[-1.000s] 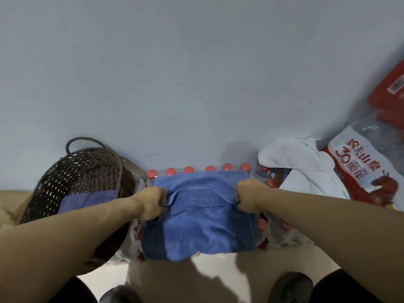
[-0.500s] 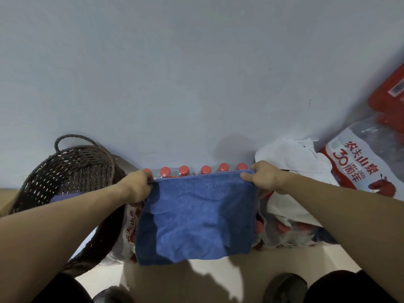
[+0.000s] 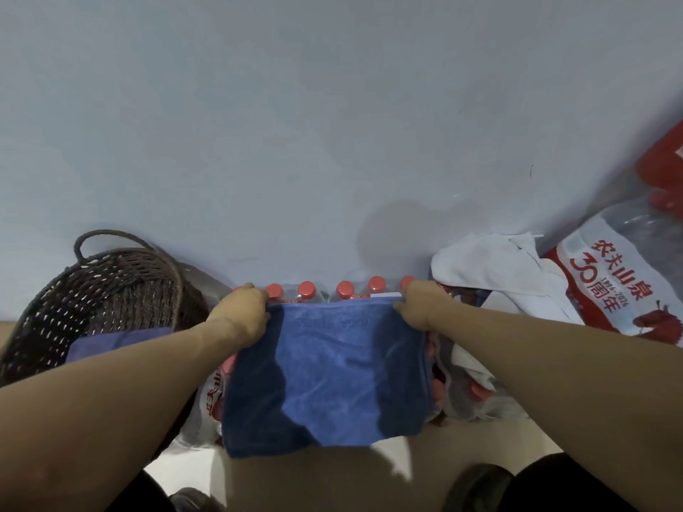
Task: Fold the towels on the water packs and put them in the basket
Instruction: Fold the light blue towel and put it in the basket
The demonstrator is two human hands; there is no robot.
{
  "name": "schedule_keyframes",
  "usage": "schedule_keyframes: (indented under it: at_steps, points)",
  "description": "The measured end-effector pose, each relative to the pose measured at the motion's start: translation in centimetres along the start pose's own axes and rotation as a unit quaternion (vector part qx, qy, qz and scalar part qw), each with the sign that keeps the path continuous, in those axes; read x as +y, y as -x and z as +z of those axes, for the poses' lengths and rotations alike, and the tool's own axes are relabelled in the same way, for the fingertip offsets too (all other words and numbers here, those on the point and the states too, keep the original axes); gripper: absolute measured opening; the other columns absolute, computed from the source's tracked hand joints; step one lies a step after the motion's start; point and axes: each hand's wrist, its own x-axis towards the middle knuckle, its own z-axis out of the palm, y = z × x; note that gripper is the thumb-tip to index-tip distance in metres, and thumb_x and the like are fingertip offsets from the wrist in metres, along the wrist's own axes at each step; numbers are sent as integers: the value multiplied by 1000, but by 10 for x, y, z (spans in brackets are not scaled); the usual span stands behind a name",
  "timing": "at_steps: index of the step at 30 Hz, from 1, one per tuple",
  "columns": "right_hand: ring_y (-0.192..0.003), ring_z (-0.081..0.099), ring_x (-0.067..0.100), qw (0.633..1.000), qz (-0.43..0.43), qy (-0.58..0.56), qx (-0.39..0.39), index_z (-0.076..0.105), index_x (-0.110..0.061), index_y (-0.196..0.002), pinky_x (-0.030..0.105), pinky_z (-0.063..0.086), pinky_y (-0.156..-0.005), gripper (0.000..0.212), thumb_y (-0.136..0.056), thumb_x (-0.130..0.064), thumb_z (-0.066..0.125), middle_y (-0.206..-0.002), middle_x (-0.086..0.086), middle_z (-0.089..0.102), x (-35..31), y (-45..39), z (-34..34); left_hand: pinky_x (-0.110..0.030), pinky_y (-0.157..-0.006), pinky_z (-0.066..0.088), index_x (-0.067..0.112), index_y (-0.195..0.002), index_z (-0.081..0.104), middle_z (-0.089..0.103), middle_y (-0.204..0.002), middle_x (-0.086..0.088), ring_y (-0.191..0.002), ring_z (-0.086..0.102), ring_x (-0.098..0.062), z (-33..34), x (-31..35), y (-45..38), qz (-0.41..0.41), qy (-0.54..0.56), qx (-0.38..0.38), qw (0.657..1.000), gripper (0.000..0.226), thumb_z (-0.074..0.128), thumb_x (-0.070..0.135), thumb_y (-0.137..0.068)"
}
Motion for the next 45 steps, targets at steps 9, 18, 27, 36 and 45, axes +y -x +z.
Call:
schedule_keyframes:
  at_steps: [9,18,27,36,45]
  points:
    - [-105,58,31,998,-36,41,19,51,-12,-118,31,43,-77,41,-89,-38,62,-117,13,62,3,1,-5,-38,-91,52,15,-112,54,62,-108,-8,-101,61,-27,1,0,1,-18,21,-79,996,29,60,8,-84]
    - [-89,65,25,998,-48,-22,-40,67,-11,-98,32,55,-78,27,-75,-19,77,-99,7,69,-8,11,-28,-26,-64,43,16,-81,55,65,-91,-7,-79,56,-21,-33,-4,8,3,60,-54,997,19,71,7,-74]
    - [-66,61,24,979,-70,-172,-86,70,-7,-95,29,54,-59,27,-81,-27,80,-77,9,66,14,32,-67,-35,-69,59,7,-93,70,71,-81,-9,-71,69,-25,-59,-18,13,18,203,-26,979,16,77,14,-81]
    - [-76,67,28,960,-68,-250,-109,69,-13,-88,45,60,-81,25,-71,-12,87,-82,14,68,31,46,-77,-47,-69,61,2,-93,69,71,-86,-19,-79,70,-35,-64,-27,17,8,259,-25,965,7,63,6,-92]
    - [-81,74,27,950,-76,-278,-122,72,-2,-91,43,58,-86,21,-90,-23,70,-83,15,76,40,46,-83,-45,-66,61,4,-91,70,71,-86,-18,-81,71,-35,-68,-31,21,15,249,-59,967,9,61,5,-93]
